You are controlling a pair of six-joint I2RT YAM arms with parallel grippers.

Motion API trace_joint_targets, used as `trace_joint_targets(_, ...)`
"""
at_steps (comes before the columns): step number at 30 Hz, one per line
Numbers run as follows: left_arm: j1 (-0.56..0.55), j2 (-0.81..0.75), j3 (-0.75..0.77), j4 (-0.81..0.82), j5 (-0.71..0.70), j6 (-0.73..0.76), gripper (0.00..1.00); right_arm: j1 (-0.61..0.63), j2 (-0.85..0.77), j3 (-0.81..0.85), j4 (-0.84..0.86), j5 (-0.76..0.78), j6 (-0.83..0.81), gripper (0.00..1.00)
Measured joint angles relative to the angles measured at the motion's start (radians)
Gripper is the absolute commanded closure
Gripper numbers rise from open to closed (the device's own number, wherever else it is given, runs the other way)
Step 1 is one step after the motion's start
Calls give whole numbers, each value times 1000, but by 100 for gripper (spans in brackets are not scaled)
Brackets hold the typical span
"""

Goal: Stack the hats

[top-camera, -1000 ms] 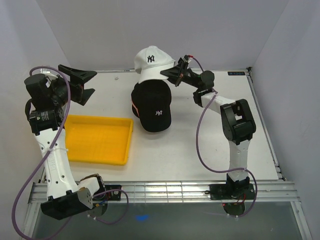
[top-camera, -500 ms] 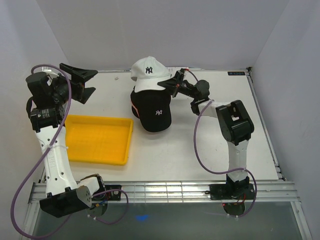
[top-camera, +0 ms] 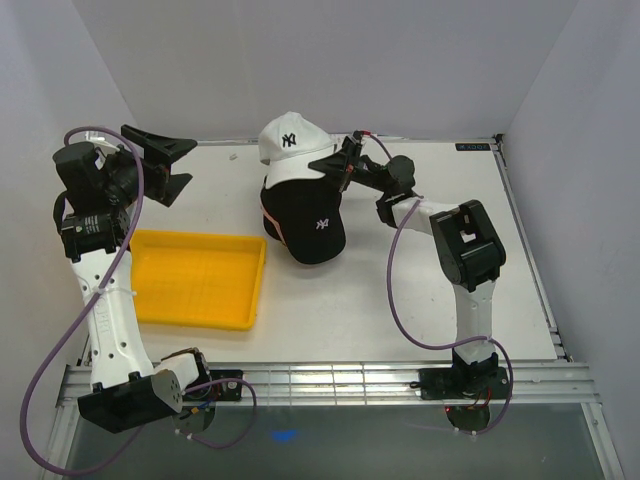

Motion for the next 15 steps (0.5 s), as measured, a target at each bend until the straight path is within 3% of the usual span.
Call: trace_joint_targets(15,-3,5,11,0,0,5,7,0,0,143,-14,-50,0,92)
